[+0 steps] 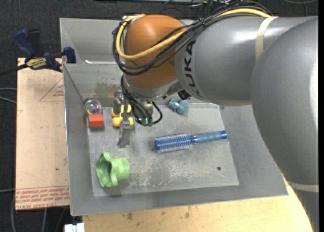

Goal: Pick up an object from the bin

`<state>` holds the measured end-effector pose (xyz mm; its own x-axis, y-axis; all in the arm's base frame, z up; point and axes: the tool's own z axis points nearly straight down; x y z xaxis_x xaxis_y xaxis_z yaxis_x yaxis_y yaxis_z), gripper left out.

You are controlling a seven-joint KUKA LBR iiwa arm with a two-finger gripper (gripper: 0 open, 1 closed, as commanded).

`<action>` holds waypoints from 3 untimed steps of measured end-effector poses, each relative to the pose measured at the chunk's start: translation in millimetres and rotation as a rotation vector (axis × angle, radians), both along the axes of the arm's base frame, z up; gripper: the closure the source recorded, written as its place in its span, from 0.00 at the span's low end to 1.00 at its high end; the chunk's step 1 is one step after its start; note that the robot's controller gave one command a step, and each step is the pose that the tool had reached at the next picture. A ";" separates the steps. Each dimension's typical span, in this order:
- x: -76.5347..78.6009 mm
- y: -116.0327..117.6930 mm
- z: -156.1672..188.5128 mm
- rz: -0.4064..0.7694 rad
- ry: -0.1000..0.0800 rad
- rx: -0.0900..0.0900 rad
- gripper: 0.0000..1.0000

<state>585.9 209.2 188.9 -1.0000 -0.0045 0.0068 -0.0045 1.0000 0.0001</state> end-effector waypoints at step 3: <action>-107.2 31.1 -74.0 0.407 -0.006 0.003 0.00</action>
Offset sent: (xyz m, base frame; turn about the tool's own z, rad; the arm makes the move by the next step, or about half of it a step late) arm -0.0910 0.0325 -0.1189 0.1070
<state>478.7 240.3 114.9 -0.9165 -0.4001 0.0006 -0.4001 0.9165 0.0013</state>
